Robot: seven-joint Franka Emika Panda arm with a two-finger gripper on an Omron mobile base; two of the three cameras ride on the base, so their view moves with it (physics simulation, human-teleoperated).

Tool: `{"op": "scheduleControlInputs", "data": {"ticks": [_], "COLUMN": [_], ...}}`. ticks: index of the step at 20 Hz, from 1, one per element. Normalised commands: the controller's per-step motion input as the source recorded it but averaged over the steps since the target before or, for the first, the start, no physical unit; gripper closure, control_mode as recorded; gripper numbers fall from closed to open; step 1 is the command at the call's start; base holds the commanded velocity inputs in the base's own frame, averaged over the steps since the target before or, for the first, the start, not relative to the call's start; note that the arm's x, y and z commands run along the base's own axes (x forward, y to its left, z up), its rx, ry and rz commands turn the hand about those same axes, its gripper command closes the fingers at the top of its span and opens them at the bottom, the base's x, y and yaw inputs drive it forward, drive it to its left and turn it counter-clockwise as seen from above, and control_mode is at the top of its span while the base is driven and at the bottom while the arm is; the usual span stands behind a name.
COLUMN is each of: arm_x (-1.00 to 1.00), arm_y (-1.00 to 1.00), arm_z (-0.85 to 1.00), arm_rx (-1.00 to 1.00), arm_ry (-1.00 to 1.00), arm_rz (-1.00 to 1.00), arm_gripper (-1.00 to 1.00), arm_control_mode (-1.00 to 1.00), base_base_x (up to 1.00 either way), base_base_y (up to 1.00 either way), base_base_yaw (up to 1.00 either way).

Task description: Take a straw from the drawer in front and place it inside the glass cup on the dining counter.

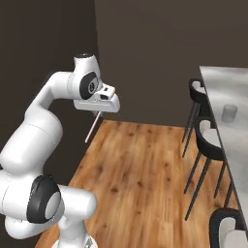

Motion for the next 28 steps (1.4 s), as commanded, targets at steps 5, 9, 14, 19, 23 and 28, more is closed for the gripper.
{"op": "scheduleControlInputs", "data": {"ticks": [5,9,14,19,23,28], "arm_x": [0.0,0.0,0.0,0.0,0.0,0.0], "arm_y": [0.0,0.0,0.0,0.0,0.0,0.0], "arm_z": [0.0,0.0,0.0,0.0,0.0,0.0], "arm_rx": [0.0,0.0,0.0,0.0,0.0,0.0], "arm_ry": [0.0,0.0,0.0,0.0,0.0,0.0], "arm_rz": [0.0,0.0,0.0,0.0,0.0,0.0], "arm_gripper": [1.0,1.0,1.0,1.0,1.0,1.0], "arm_control_mode": [1.0,1.0,1.0,1.0,1.0,1.0], "base_base_x": [0.99,0.93,0.86,0.79,0.74,0.68], "base_base_y": [0.33,0.36,0.38,0.31,0.24,0.15], "base_base_yaw": [-0.01,-0.13,-0.24,-0.29,-0.31,-0.34]}}
